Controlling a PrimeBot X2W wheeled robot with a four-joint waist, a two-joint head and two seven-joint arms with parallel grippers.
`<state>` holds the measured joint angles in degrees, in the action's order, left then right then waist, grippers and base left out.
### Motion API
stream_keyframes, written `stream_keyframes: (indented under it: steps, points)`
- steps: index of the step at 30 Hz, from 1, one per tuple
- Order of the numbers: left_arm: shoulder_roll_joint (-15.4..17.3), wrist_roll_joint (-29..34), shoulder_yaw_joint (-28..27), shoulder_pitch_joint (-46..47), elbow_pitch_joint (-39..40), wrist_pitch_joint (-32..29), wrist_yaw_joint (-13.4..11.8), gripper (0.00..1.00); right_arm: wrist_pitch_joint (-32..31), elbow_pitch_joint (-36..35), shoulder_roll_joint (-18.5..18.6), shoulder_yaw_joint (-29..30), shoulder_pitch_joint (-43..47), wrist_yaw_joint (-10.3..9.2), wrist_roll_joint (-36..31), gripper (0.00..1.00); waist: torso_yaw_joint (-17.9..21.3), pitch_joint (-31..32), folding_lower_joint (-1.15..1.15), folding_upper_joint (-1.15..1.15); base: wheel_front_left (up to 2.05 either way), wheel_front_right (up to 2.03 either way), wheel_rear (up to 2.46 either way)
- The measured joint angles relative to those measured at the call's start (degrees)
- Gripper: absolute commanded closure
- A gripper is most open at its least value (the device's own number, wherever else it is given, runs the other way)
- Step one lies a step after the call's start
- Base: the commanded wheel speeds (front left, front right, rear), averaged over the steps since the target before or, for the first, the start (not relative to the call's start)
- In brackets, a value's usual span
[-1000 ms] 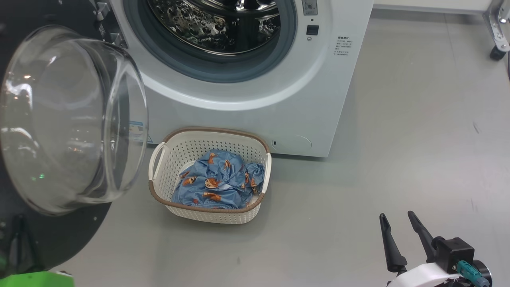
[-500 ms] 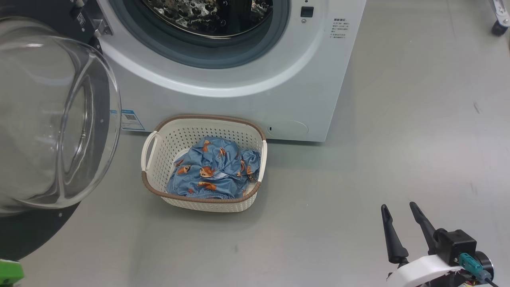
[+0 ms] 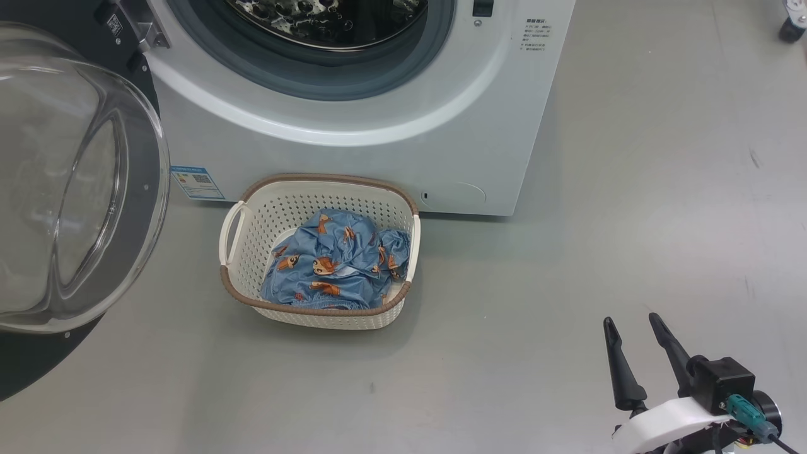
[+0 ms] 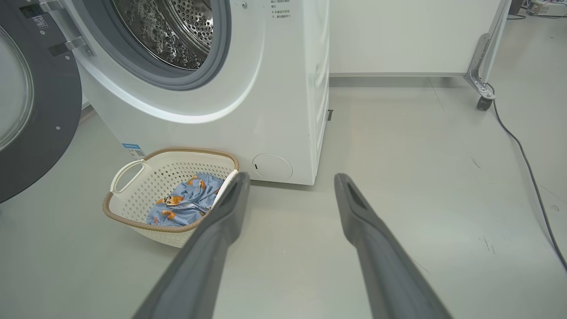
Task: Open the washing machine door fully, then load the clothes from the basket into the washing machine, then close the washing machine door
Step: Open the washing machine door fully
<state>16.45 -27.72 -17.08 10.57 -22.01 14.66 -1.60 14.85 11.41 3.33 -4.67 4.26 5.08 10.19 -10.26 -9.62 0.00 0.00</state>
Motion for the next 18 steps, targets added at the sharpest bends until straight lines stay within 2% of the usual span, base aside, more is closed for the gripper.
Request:
stream_keyframes:
  steps: [14, 18]
  points:
    - [-0.7, 1.3, -0.6, 1.7, -1.4, 0.0, 1.6, 1.00, 0.0, 0.4, 0.0, 0.7, -1.0, 0.00, -0.1, 0.00, 0.0, 0.4, 0.00, 0.00, 0.00, 0.00, 0.00]
    - [-2.3, 2.6, -0.1, 2.0, -0.4, 0.0, 2.5, 1.00, 0.0, 0.7, -0.1, 0.9, -1.0, 0.01, -0.1, 0.00, -0.3, 1.1, 0.00, 0.00, 0.00, 0.00, 0.00]
